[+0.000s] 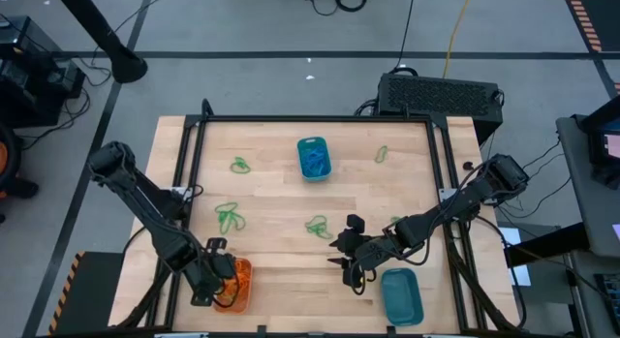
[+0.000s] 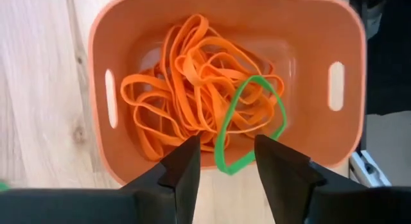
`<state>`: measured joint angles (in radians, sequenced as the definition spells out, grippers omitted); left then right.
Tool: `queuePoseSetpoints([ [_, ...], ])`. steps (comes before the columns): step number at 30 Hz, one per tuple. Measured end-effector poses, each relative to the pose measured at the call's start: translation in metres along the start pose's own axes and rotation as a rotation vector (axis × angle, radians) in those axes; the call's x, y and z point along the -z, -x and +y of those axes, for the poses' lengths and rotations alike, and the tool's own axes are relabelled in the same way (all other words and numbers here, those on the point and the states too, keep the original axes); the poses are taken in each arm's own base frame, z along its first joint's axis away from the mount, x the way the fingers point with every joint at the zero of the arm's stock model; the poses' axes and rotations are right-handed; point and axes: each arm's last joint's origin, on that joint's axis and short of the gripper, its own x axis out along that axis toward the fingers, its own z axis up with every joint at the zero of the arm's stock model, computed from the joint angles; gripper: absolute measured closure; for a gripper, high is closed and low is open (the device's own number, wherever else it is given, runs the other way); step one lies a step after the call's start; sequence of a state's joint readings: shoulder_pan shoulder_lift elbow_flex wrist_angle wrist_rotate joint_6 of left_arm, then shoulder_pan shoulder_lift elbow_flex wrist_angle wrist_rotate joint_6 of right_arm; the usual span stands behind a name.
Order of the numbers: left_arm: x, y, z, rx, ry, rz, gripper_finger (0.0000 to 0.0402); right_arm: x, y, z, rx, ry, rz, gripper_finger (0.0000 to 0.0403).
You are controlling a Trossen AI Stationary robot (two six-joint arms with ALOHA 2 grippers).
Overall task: Sort rubber bands into baskets
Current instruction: Move the green rubber band into the bottom bin
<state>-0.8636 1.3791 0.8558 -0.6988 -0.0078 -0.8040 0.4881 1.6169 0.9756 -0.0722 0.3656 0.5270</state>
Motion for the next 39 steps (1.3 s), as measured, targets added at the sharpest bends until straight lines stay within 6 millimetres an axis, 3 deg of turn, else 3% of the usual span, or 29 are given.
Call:
queuePoseSetpoints([
  [11,0.001,-0.019,-0.001,-0.032,-0.033,0.077,0.0246,0.000,0.000,0.000,0.000,0.000,0.000,0.0216],
  [19,0.002,-0.020,-0.003,0.010,-0.062,0.125,0.0251,0.000,0.000,0.000,0.000,0.000,0.000,0.0216],
  [22,0.002,-0.021,-0.003,0.014,-0.085,0.127,0.0276,0.000,0.000,0.000,0.000,0.000,0.000,0.0216],
  [29,0.001,-0.021,-0.002,0.005,-0.106,0.116,0.0385,0.000,0.000,0.000,0.000,0.000,0.000,0.0216],
  [34,-0.002,-0.020,0.000,0.005,-0.089,0.112,0.0392,0.000,0.000,0.000,-0.001,0.000,0.000,0.0216],
  [39,-0.012,-0.003,-0.006,0.066,-0.077,0.067,0.0397,0.000,0.000,0.000,-0.001,0.000,0.000,0.0216],
])
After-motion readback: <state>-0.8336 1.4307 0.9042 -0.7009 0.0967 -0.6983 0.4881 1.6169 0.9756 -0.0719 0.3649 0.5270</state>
